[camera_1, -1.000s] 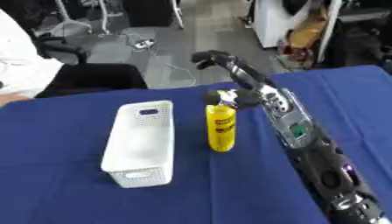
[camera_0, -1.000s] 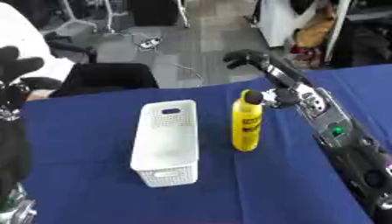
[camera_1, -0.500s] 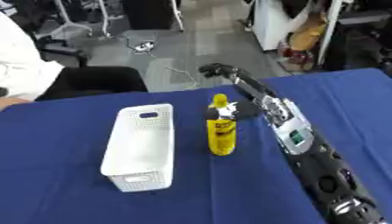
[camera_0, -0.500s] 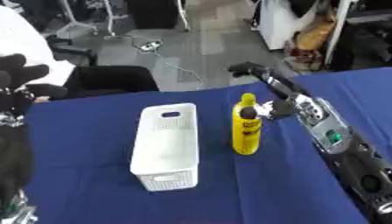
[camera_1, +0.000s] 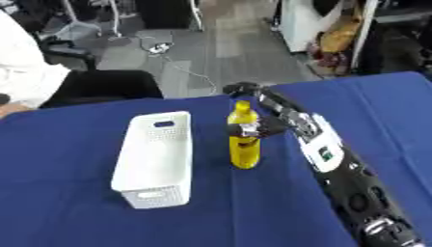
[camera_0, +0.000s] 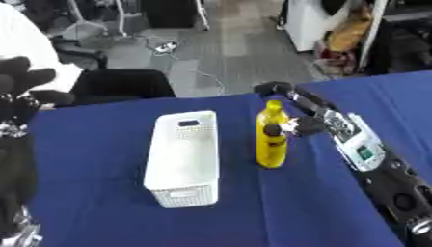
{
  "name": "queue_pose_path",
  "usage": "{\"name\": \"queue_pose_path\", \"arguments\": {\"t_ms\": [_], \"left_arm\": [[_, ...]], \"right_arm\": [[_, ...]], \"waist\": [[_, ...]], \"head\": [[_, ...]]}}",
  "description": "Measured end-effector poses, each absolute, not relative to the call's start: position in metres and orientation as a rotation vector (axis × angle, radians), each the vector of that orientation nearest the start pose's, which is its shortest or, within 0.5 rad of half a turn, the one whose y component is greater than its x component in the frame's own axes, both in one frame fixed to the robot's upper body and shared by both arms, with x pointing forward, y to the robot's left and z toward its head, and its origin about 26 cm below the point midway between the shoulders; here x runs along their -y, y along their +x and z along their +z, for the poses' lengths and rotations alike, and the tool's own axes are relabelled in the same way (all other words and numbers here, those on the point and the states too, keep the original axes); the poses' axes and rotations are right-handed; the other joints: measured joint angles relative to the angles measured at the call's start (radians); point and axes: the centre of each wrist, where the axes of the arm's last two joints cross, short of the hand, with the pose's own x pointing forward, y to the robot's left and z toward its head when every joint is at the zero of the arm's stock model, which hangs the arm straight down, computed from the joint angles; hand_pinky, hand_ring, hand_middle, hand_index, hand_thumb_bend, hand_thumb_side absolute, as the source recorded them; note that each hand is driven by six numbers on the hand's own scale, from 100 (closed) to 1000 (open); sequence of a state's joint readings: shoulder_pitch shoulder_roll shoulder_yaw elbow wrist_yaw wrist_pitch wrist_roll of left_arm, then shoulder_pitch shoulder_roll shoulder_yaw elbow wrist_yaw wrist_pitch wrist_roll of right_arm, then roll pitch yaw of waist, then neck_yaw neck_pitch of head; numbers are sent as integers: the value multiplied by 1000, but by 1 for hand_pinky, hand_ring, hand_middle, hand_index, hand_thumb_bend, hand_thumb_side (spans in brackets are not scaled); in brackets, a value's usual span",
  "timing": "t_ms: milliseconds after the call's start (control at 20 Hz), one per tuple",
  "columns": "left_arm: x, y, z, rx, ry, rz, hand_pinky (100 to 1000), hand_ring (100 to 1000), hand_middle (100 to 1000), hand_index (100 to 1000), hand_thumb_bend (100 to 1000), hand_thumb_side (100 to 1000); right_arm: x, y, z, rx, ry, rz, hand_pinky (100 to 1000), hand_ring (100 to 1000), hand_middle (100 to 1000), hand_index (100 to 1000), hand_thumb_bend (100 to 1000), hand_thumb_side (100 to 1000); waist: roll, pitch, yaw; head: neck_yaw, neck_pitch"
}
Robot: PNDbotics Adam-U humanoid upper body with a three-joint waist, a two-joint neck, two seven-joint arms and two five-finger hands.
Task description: Pick up objects on the table and place them in the box.
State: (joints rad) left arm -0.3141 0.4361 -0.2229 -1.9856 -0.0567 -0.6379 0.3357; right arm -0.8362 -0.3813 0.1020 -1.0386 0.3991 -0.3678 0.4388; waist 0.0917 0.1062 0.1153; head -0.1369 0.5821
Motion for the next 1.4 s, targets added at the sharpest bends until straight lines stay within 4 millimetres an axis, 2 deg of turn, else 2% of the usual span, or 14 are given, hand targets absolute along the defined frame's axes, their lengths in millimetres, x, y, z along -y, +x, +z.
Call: {"name": "queue_pose_path", "arguments": {"t_ms": [150, 350, 700, 850, 950, 1050, 1100, 1150, 1250, 1300, 1350, 1400], "left_arm": [[-223, 297, 186, -3354, 91, 376, 650, 754, 825, 850, 291, 944], [-221, 297, 186, -3351, 103, 369, 649, 753, 825, 850, 289, 941], [-220, 298, 189, -3343, 107, 370, 650, 753, 826, 851, 290, 944], [-220, 298, 189, -3343, 107, 370, 650, 753, 825, 851, 290, 943], [-220, 298, 189, -3342, 107, 370, 651, 753, 826, 851, 290, 943], [-219, 298, 189, -3340, 108, 371, 651, 753, 825, 851, 290, 943], [-219, 298, 190, -3338, 109, 371, 651, 753, 826, 851, 290, 943], [-219, 298, 191, -3336, 111, 371, 650, 753, 825, 851, 290, 943], [-218, 298, 191, -3337, 116, 363, 651, 753, 826, 851, 290, 943], [-217, 298, 191, -3339, 119, 360, 651, 753, 826, 851, 290, 943], [-217, 299, 191, -3339, 120, 360, 651, 753, 826, 851, 290, 943], [-217, 299, 191, -3340, 121, 359, 652, 753, 826, 851, 290, 942]], "right_arm": [[267, 467, 169, 1805, -306, 1306, 1000, 860, 877, 958, 862, 789], [270, 470, 156, 1733, -287, 1302, 1000, 857, 875, 963, 860, 781], [277, 473, 144, 1657, -257, 1265, 1000, 841, 862, 966, 847, 762], [277, 474, 138, 1638, -247, 1240, 1000, 802, 847, 959, 832, 727], [278, 474, 135, 1629, -249, 1218, 1000, 739, 819, 928, 826, 695], [278, 475, 132, 1628, -251, 1186, 818, 647, 776, 878, 821, 647], [277, 475, 129, 1626, -252, 1167, 743, 596, 744, 834, 748, 608], [277, 475, 126, 1627, -254, 1148, 672, 544, 680, 775, 799, 595], [276, 475, 122, 1651, -264, 1082, 486, 407, 512, 626, 766, 520], [276, 475, 120, 1678, -270, 1034, 453, 383, 486, 599, 760, 503], [275, 475, 118, 1708, -277, 982, 318, 287, 382, 505, 747, 478], [274, 475, 116, 1740, -285, 924, 246, 236, 321, 455, 728, 472]], "waist": [[2, 2, 1], [6, 11, 3], [6, 15, 5], [6, 16, 5], [6, 18, 8], [7, 18, 11], [8, 18, 11], [9, 18, 11], [9, 20, 12], [9, 21, 14], [9, 23, 15], [9, 24, 17]], "head": [[0, 4], [0, 3], [0, -6], [0, -7], [0, -9], [-1, -15], [-1, -17], [-2, -21], [-4, -24], [-4, -25], [-4, -25], [-4, -27]]}}
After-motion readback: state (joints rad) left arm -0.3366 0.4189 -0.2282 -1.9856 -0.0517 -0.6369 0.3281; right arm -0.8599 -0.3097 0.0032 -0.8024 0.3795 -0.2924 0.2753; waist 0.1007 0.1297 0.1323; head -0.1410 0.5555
